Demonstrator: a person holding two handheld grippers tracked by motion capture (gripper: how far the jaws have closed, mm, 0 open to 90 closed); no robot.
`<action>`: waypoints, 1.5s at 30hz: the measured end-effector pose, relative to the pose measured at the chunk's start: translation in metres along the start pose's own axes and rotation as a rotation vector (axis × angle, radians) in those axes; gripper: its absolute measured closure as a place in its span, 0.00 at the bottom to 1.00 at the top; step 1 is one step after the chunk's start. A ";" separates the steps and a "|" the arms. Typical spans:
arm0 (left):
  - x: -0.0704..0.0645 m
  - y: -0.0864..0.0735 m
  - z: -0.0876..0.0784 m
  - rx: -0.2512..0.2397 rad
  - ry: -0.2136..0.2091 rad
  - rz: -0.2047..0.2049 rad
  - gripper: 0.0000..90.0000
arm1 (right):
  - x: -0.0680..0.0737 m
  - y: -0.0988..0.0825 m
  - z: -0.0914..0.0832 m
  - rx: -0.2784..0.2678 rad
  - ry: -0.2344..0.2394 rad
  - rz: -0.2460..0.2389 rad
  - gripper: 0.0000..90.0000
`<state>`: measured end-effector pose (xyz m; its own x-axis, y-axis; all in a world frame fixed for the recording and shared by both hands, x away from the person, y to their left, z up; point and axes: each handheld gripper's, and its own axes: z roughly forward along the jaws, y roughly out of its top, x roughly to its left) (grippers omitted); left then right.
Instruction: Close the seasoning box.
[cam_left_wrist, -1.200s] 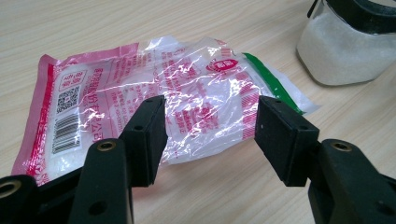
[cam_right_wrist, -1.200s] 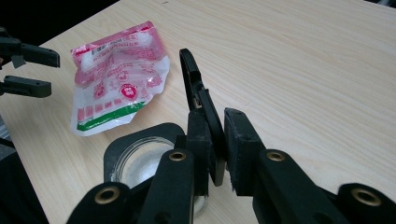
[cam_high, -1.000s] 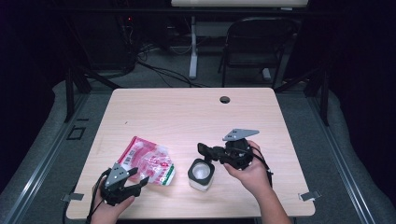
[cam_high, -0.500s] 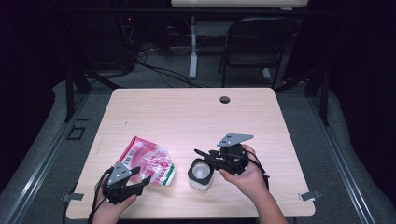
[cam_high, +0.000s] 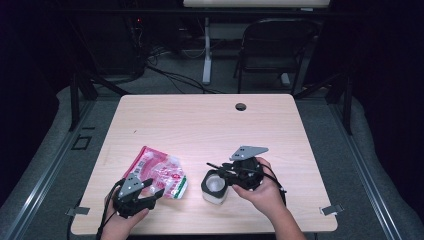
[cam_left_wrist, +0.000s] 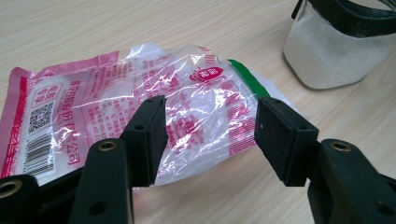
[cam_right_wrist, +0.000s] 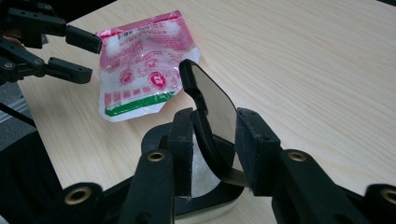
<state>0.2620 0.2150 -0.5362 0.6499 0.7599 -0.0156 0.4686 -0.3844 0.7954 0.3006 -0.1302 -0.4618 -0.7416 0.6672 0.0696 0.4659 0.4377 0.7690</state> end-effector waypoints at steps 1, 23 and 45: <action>0.000 0.000 0.000 0.000 0.000 0.000 0.49 | 0.000 0.000 0.000 0.002 0.002 -0.004 0.75; 0.000 0.000 0.002 0.010 -0.004 0.003 0.49 | 0.006 -0.002 0.005 0.003 0.028 -0.014 0.70; -0.003 -0.001 0.006 0.020 -0.009 0.012 0.49 | 0.014 -0.004 0.015 0.030 0.018 -0.087 0.63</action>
<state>0.2628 0.2098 -0.5404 0.6610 0.7503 -0.0121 0.4727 -0.4038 0.7833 0.2954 -0.1131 -0.4736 -0.7885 0.6149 0.0148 0.4132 0.5117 0.7533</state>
